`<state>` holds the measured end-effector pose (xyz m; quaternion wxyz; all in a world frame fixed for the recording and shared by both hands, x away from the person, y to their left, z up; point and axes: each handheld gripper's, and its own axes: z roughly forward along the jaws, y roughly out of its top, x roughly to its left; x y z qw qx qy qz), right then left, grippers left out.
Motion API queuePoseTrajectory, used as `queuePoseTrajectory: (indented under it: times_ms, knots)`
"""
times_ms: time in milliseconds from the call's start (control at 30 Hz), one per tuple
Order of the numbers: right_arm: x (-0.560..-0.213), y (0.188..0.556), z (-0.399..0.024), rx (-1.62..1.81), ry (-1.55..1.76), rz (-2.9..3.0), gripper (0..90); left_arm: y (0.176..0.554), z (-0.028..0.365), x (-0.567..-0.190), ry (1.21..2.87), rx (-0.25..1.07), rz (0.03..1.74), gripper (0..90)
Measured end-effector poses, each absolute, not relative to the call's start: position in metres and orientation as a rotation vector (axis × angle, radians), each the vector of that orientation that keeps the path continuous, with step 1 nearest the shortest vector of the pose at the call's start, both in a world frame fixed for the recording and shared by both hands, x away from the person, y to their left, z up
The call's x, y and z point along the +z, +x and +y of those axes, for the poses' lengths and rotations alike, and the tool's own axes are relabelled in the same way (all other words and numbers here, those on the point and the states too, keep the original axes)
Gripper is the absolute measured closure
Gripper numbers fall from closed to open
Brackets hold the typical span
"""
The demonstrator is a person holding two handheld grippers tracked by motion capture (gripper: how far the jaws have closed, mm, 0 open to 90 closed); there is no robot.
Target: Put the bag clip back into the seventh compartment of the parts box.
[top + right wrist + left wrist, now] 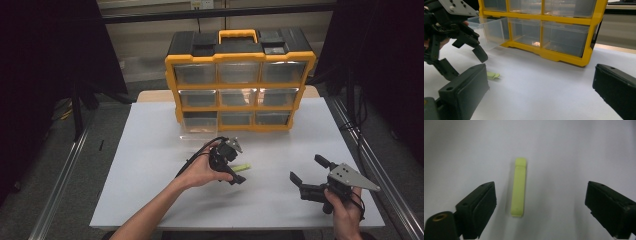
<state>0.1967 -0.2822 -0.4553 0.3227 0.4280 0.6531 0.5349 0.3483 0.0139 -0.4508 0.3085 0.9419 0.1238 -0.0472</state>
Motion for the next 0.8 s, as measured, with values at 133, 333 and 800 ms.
queuePoseTrajectory:
  times_ms: [133,333,800]
  knots:
    - [-0.455,0.197,-0.283,1.404,1.121,1.726,0.0,0.354,0.012,-0.453,2.527,-0.139,0.325,15.6]
    - [-0.455,0.197,-0.283,1.408,1.121,1.721,0.0,0.357,0.006,-0.456,2.563,-0.125,0.289,24.7]
    - [-0.456,0.198,-0.284,1.412,1.123,1.721,0.0,0.363,0.000,-0.463,2.596,-0.056,0.232,43.5]
